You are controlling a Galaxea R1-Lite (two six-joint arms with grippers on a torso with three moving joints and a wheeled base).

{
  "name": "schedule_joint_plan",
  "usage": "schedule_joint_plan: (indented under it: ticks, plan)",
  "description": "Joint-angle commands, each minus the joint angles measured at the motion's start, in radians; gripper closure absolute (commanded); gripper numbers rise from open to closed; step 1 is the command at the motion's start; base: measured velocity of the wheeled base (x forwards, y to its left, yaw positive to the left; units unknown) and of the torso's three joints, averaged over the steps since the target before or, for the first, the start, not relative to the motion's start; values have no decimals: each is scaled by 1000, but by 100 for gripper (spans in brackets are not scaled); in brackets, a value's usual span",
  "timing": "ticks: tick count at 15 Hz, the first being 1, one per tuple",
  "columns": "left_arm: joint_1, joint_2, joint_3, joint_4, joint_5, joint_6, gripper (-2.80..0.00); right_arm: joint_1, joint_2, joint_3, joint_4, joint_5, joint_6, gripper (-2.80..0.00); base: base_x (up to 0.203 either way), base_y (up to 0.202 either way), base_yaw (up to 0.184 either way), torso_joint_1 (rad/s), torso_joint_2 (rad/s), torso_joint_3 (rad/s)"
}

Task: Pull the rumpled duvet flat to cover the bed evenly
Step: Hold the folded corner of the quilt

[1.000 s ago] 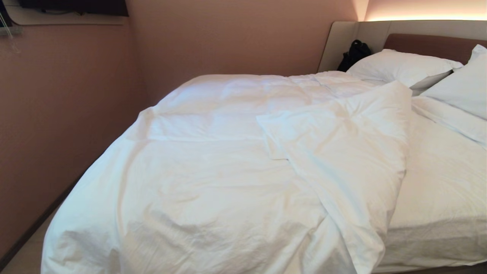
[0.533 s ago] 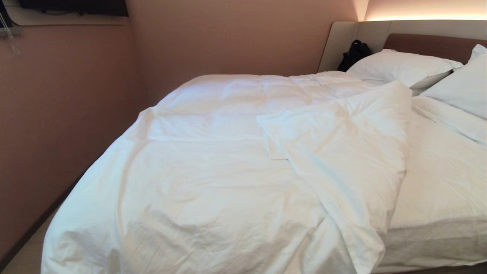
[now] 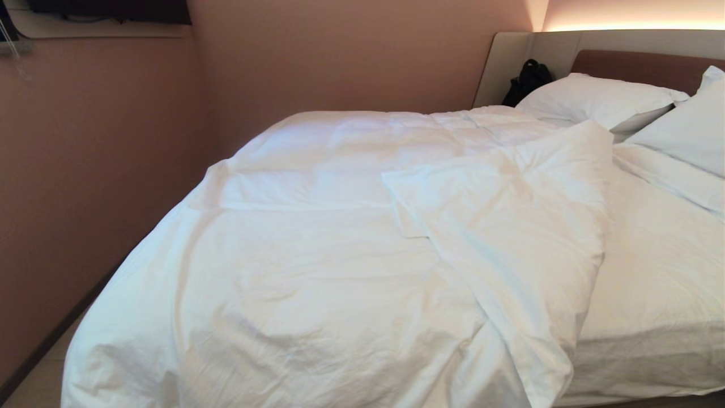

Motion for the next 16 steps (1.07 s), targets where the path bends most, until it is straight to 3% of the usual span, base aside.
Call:
schedule_joint_plan:
  ticks: [1, 2, 4, 16]
  plan:
    - [-1, -76, 26, 34, -95, -9, 0, 0, 1, 0, 0, 0, -1, 0, 0, 0, 0, 0, 0, 0]
    - [-1, -106, 48, 40, -138, -11, 0, 0, 1, 0, 0, 0, -1, 0, 0, 0, 0, 0, 0, 0]
    - [-1, -143, 75, 43, -165, -12, 0, 0, 1, 0, 0, 0, -1, 0, 0, 0, 0, 0, 0, 0]
    - [-1, -409, 181, 51, -162, 11, 0, 0, 1, 0, 0, 0, -1, 0, 0, 0, 0, 0, 0, 0]
